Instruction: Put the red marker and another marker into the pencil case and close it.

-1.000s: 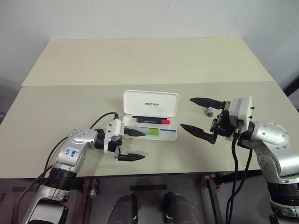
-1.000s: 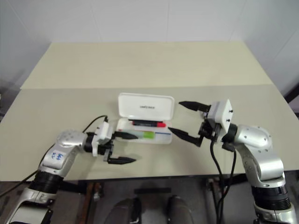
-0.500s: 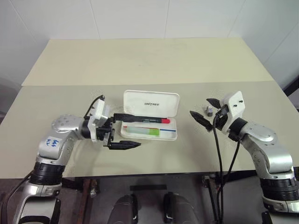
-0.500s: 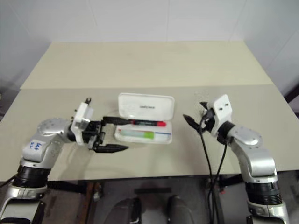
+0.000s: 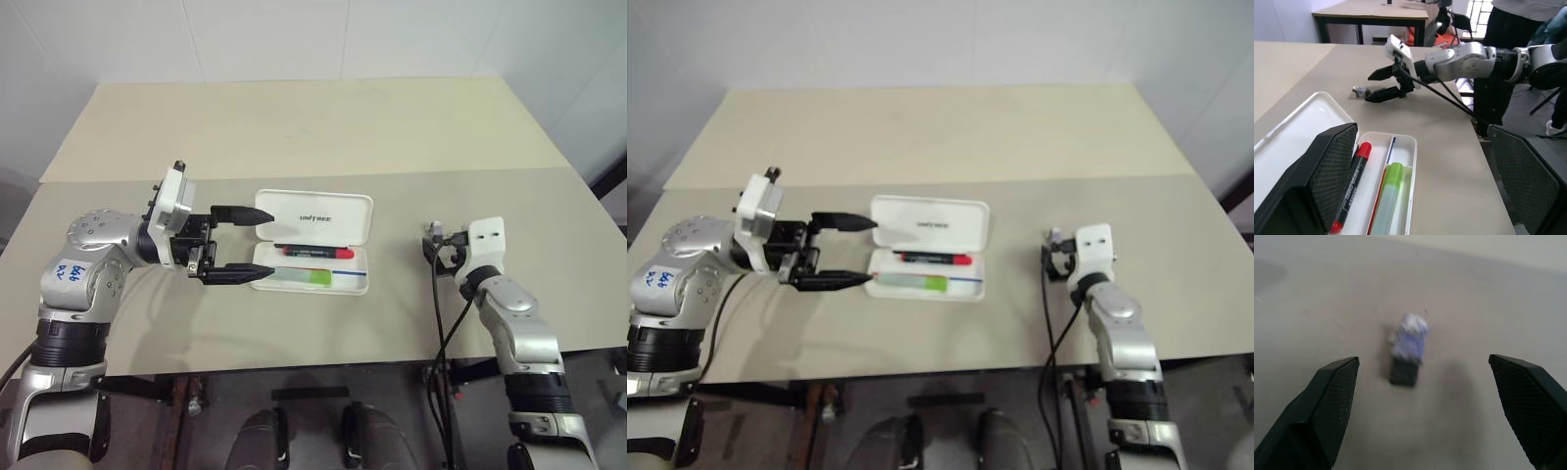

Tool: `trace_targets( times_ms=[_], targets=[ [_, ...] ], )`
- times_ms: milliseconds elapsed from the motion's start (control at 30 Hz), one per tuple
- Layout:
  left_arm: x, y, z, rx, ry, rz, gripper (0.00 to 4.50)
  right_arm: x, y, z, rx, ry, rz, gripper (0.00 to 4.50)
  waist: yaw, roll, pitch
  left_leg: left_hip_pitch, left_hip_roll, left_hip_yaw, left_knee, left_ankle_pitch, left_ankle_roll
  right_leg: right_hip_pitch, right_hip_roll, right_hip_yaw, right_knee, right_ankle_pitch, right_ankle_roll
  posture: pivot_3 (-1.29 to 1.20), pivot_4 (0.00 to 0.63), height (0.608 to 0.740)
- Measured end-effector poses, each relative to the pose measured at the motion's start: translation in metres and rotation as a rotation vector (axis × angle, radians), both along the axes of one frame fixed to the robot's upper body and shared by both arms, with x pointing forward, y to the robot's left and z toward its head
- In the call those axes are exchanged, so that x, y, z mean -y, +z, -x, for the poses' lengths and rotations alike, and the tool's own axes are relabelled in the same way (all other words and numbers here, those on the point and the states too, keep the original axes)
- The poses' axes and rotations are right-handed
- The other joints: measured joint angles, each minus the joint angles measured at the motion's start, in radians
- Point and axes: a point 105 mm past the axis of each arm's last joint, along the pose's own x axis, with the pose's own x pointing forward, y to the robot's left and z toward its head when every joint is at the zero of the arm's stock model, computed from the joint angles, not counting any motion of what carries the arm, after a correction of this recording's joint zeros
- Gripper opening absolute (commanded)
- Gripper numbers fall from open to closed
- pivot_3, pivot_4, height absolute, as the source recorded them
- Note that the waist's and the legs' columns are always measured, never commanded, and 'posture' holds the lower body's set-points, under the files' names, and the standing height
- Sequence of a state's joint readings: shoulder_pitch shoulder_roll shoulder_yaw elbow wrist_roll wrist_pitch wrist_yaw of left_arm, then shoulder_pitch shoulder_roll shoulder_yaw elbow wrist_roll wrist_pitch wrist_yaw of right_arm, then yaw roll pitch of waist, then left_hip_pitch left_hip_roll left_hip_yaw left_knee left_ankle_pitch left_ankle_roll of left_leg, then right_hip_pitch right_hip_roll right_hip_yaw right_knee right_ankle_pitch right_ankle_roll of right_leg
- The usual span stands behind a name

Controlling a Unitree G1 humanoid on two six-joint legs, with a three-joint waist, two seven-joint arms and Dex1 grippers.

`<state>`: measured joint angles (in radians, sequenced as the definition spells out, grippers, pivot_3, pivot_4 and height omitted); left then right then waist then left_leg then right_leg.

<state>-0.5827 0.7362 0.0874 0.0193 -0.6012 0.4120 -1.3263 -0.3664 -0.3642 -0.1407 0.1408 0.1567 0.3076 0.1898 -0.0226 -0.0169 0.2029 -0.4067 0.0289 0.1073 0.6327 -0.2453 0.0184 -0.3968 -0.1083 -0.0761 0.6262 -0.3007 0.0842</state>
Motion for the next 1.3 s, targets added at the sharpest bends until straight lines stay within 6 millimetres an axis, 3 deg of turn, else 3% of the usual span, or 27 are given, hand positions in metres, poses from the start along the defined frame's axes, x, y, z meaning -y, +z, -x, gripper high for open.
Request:
trace_targets(
  times_ms=[100,200,533,867,967,1167,1300],
  targets=[
    [-0.007,0.002,-0.001,0.005,0.011,-0.001,4.47,-0.004,-0.002,-0.004,0.021,-0.017,-0.02,4.5,-0.01,0.0,0.0,0.001,0.0,0.0,0.0,0.0,0.0,0.0,0.0,0.001,0.001,0.0,0.0,0.0,0.15,0.74],
    [-0.01,0.002,-0.002,0.005,0.016,-0.003,4.5,-0.008,-0.003,-0.006,0.036,-0.026,-0.029,3.89,-0.012,0.0,0.0,0.001,0.001,0.0,0.0,0.001,-0.001,0.0,0.0,0.001,0.002,0.0,0.0,0.0,0.15,0.74],
    [-0.016,0.0,-0.004,0.005,0.024,0.009,4.5,-0.033,-0.003,-0.017,0.056,0.001,-0.065,0.31,-0.034,0.0,0.0,0.002,0.002,-0.001,-0.002,0.004,-0.003,0.0,0.001,0.008,0.002,0.002,-0.002,0.0,0.15,0.74],
    [-0.022,-0.005,-0.008,0.011,0.053,0.005,4.5,-0.051,0.002,-0.014,0.084,0.134,0.059,0.29,-0.033,0.0,0.0,0.001,0.003,0.0,-0.004,0.004,-0.003,-0.003,0.003,0.011,0.001,0.002,-0.002,0.0,0.15,0.74],
    [-0.026,-0.009,-0.011,0.013,0.083,-0.006,4.5,-0.058,0.011,-0.003,0.123,0.275,0.118,0.29,-0.03,0.0,0.0,0.0,0.002,0.001,-0.004,0.003,-0.002,-0.003,0.003,0.011,0.0,0.001,-0.002,0.0,0.15,0.74],
    [-0.04,-0.025,-0.015,-0.01,0.156,-0.021,4.5,-0.065,0.048,0.021,0.2,0.499,0.125,0.29,-0.022,-0.001,0.0,0.0,0.003,0.002,-0.003,0.001,0.0,-0.003,0.003,0.011,0.0,0.001,-0.002,0.0,0.15,0.74],
    [-0.044,-0.031,-0.011,-0.019,0.16,-0.019,4.5,-0.079,0.055,0.042,0.141,0.714,0.068,0.29,-0.019,0.0,0.0,0.0,0.003,0.001,-0.004,0.0,0.002,-0.003,0.003,0.011,0.0,0.001,-0.002,0.0,0.15,0.74]
  ],
)
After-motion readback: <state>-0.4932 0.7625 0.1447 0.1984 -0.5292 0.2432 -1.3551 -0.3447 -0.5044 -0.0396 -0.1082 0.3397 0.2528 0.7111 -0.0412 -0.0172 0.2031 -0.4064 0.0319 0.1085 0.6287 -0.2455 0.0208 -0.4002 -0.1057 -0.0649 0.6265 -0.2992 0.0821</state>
